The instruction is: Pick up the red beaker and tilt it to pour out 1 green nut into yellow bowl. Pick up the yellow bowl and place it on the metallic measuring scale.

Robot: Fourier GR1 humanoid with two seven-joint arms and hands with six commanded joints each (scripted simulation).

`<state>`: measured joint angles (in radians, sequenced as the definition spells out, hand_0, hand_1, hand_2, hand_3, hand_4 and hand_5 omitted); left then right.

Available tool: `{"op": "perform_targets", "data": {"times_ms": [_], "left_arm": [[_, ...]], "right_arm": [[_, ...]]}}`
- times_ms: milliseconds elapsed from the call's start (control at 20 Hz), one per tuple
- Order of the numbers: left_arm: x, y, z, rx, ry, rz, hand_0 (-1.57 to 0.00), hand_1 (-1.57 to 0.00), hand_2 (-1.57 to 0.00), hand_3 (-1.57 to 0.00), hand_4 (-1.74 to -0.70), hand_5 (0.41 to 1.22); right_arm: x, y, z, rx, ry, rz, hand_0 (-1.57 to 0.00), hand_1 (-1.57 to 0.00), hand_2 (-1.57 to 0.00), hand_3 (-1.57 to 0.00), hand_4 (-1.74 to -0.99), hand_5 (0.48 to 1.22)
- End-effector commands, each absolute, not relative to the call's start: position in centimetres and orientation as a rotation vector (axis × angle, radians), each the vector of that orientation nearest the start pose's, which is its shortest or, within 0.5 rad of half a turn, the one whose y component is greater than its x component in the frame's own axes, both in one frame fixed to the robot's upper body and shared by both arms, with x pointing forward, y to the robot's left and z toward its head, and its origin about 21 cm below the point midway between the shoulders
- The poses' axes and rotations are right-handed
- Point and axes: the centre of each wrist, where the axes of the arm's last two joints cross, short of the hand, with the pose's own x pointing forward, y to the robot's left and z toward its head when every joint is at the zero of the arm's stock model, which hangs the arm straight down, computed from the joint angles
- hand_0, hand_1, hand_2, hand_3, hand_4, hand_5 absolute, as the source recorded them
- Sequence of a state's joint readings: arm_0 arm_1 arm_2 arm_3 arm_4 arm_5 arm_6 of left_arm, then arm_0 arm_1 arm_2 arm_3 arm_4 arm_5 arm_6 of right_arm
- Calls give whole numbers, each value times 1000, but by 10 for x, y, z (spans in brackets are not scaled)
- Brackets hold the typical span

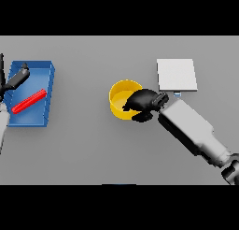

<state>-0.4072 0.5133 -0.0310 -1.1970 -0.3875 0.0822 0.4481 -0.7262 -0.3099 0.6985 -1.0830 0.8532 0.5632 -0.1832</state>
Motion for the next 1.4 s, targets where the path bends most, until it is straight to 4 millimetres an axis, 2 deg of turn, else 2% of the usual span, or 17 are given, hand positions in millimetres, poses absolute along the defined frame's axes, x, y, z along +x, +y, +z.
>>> {"op": "perform_targets", "data": {"times_ms": [0, 150, 350, 500, 850, 950, 1050, 1100, 1150, 1350], "left_arm": [[347, 335, 78, 855, -1111, -438, 1, 1, 1, 1, -754, 700], [343, 338, 76, 856, -1109, -442, 1, 1, 1, 1, -747, 692], [345, 335, 74, 859, -1112, -457, 1, 1, 1, 1, -736, 688], [349, 334, 77, 863, -1105, -447, 1, 1, 1, 1, -731, 685], [343, 339, 80, 865, -1114, -458, 1, 1, 1, 1, -734, 697], [345, 340, 86, 873, -1116, -450, 1, 1, 1, 1, -739, 693], [345, 337, 82, 870, -1118, -450, 1, 1, 1, 1, -736, 697], [345, 343, 82, 869, -1116, -442, 1, 1, 1, 1, -744, 697], [347, 340, 83, 869, -1118, -442, 1, 1, 1, 1, -746, 697], [345, 337, 84, 871, -1118, -446, 1, 1, 1, 1, -744, 708]], "right_arm": [[358, -115, 49, -271, -1080, 2139, -1201, -1195, -1133, -871, -1594, 1121], [358, -119, 51, -258, -1072, 2141, -1382, -1378, -1234, -1210, -1666, 1170], [356, -119, 51, -256, -1094, 2128, -1493, -1492, -1286, -1386, -1710, 1200], [356, -122, 60, -264, -1124, 2134, -1531, -1531, -1306, -1405, -1725, 1210], [361, -130, 101, -347, -1161, 2084, -1563, -1563, -1419, -1242, -1738, 1219], [361, -136, 112, -404, -1186, 2067, -1566, -1566, -1422, -1268, -1739, 1220], [362, -140, 119, -425, -1199, 2041, -1568, -1568, -1436, -1266, -1740, 1220], [363, -143, 121, -428, -1205, 2028, -1568, -1568, -1431, -1327, -1740, 1220], [365, -145, 123, -428, -1206, 2019, -1569, -1569, -1439, -1376, -1740, 1220], [374, -167, 135, -510, -1211, 1937, -1570, -1570, -1492, -1257, -1741, 1221]]}}
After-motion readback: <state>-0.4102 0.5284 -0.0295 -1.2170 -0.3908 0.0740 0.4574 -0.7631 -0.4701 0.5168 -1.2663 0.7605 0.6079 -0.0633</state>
